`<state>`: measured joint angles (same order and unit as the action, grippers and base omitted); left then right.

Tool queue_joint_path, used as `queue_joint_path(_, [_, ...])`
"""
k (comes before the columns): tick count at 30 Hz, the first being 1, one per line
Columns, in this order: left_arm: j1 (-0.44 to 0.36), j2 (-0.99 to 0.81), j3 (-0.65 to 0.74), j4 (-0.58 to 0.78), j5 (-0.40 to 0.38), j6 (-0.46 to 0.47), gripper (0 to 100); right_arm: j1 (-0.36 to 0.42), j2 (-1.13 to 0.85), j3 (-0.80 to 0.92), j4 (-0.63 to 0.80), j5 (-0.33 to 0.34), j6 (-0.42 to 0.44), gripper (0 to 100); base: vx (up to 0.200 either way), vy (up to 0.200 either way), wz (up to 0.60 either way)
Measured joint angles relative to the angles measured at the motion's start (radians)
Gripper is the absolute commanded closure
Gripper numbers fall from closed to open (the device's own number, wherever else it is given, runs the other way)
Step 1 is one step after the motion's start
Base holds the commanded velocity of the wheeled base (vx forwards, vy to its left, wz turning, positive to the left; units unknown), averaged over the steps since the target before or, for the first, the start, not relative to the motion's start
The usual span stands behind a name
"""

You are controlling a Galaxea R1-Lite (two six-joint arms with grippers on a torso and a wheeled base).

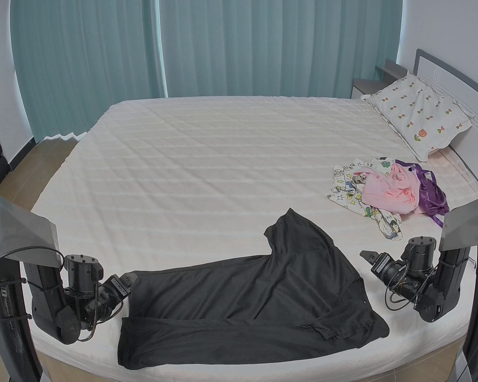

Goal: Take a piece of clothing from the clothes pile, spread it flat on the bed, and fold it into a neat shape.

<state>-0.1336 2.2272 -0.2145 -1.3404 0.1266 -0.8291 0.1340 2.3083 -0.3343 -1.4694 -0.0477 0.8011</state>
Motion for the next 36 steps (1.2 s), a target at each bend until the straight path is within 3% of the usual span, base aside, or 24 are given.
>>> queue_joint_path(7, [0.002,0.02,-0.099,0.017,-0.021,0.028,0,0.004,0.001,0.003,0.0,0.0,0.0,0,0.0,0.0,0.0])
queue_joint_path(17, [0.037,0.114,-0.223,0.057,-0.07,0.308,0,0.026,0.014,0.006,-0.016,0.0,0.0,0,0.0,0.0,0.0])
queue_joint_path(25, [0.052,0.172,-0.304,0.124,-0.096,0.33,0,0.035,0.046,0.006,-0.059,0.0,0.0,0,0.0,0.0,0.0])
queue_joint_path(26, [0.052,0.175,-0.312,0.136,-0.102,0.33,100,0.035,0.049,0.006,-0.064,0.001,0.0,0,0.0,0.0,0.0])
queue_joint_path(32, [0.064,0.187,-0.349,0.159,-0.125,0.323,100,0.036,0.058,0.002,-0.077,0.009,-0.002,0,0.0,0.0,0.0])
queue_joint_path(36, [0.081,0.187,-0.356,0.157,-0.124,0.307,100,0.037,0.053,-0.007,-0.076,0.075,-0.015,0,0.0,0.0,0.0])
